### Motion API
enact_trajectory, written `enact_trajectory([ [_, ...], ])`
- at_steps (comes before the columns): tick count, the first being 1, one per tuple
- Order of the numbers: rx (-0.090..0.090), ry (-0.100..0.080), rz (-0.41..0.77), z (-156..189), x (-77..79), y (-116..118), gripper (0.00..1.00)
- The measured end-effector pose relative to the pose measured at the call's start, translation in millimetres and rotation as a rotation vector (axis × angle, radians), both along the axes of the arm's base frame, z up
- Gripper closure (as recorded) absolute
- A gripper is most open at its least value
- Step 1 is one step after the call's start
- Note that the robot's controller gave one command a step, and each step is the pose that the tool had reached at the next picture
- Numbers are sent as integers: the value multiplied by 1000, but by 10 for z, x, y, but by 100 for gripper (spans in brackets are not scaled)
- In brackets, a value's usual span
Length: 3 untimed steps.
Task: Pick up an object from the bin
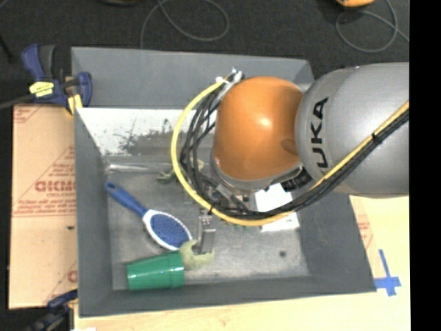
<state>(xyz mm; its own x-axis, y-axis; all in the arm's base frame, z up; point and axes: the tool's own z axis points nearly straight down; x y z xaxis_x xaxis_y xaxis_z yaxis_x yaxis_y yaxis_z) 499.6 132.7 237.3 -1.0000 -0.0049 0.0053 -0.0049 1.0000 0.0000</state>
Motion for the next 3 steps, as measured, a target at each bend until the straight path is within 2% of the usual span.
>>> enact_trajectory([
  [1, 1, -8, -5, 40, 17, -8, 0],
  [2, 2, -13, -97, -615, 367, -51, 0],
  [3, 0, -10, -91, -762, 692, -11, 0],
])
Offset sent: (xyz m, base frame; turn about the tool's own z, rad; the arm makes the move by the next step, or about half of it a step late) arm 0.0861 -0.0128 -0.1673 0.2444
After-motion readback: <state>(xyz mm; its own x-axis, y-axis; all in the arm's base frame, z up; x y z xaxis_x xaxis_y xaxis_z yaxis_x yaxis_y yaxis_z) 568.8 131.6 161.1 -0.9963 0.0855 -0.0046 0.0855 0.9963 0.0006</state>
